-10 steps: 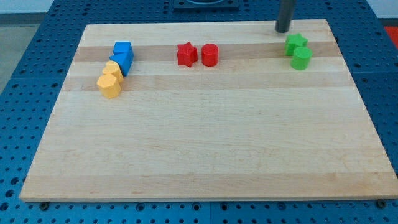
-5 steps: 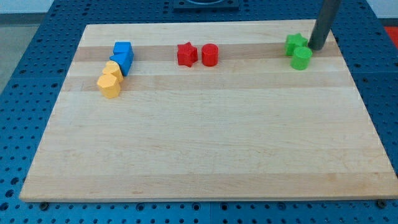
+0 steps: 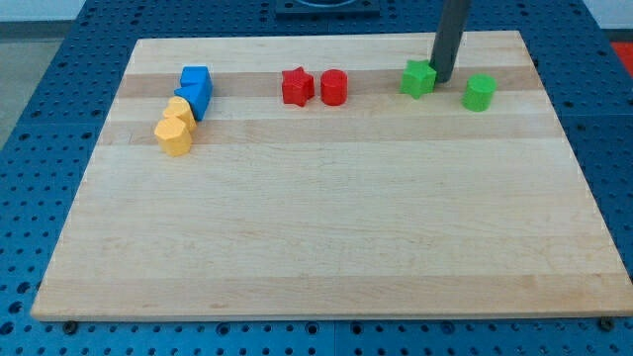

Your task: Move the green star to the red circle

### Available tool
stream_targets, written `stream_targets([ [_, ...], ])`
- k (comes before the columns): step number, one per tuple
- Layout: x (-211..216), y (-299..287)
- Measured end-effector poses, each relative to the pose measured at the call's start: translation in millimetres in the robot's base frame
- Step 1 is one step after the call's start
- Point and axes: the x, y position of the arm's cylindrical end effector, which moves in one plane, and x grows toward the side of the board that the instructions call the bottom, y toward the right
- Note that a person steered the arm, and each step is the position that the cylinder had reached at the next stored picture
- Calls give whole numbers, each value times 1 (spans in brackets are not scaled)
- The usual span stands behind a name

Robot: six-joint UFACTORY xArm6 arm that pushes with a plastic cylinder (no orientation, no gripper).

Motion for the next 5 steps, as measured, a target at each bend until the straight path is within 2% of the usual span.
stream_targets([
  [3, 30, -26],
  [5, 30, -50],
])
